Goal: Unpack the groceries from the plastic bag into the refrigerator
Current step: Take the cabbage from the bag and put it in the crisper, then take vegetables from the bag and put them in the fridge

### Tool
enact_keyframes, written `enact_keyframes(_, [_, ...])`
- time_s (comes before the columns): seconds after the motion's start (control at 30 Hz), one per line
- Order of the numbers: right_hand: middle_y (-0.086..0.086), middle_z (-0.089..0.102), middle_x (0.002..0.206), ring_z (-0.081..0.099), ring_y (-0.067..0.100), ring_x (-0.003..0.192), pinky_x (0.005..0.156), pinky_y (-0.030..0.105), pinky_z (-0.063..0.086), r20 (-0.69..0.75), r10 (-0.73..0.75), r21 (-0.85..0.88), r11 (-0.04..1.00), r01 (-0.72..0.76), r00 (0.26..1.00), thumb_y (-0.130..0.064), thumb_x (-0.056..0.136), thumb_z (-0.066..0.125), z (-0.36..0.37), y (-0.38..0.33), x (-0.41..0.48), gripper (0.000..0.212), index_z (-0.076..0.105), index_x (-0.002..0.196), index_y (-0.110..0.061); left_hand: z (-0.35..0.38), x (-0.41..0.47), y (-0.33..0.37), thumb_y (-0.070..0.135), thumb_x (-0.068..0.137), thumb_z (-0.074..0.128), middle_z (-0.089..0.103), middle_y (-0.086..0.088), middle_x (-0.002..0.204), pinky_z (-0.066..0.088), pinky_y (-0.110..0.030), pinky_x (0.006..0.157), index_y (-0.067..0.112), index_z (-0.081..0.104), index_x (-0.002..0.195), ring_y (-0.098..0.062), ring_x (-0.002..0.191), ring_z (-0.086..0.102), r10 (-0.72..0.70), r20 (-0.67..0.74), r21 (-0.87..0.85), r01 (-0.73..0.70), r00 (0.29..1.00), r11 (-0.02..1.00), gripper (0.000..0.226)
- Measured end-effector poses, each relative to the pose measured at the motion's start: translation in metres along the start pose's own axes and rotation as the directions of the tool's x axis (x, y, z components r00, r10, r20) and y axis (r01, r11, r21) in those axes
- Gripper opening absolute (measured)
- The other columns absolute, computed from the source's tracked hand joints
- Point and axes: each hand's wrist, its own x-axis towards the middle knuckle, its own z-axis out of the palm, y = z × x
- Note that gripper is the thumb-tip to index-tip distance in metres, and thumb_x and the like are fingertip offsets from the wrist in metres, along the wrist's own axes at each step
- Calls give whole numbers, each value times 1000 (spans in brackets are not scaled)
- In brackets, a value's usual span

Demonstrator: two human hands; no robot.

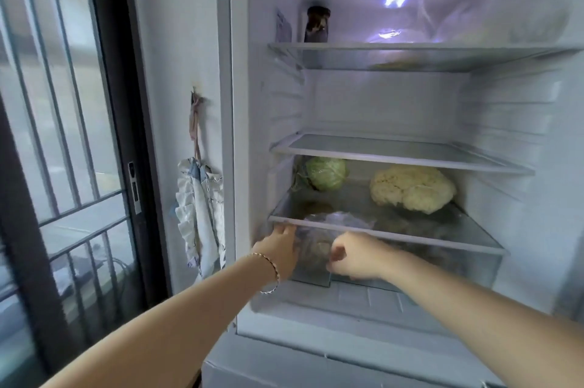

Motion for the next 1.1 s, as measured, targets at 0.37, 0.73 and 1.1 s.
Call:
enact_keyframes(0.37, [14, 63, 116, 60, 32, 106, 89, 42, 51, 328, -457, -230, 810, 539, 827, -28, 84, 53, 106, -96, -93, 35, 63, 111, -7, 9, -268, -24, -1, 94, 40, 60, -18, 120, 49, -43, 92, -3, 55, 121, -37, 111, 55, -444, 349, 342, 328, 825, 880, 31])
enact_keyframes(0.73, [7, 65, 112, 61, 28, 103, 80, 29, 48, 555, -816, -11, 186, 982, 161, -27, 88, 51, 262, -284, -382, 25, 65, 105, -15, 18, -715, 38, 18, 91, 43, 63, -15, 117, 46, -30, 89, 6, 64, 110, -29, 110, 58, -986, 159, -49, 998, 42, 35, 30])
enact_keyframes(1.1, [4, 60, 119, 58, 24, 109, 81, 29, 47, 595, -596, 231, -515, 826, -539, -30, 89, 49, 350, -349, -862, 32, 60, 116, -17, 48, -1134, 344, 18, 83, 45, 51, -5, 64, 37, -28, 62, 13, 49, 57, -24, 70, 51, -724, 196, -288, 667, -662, -688, 27])
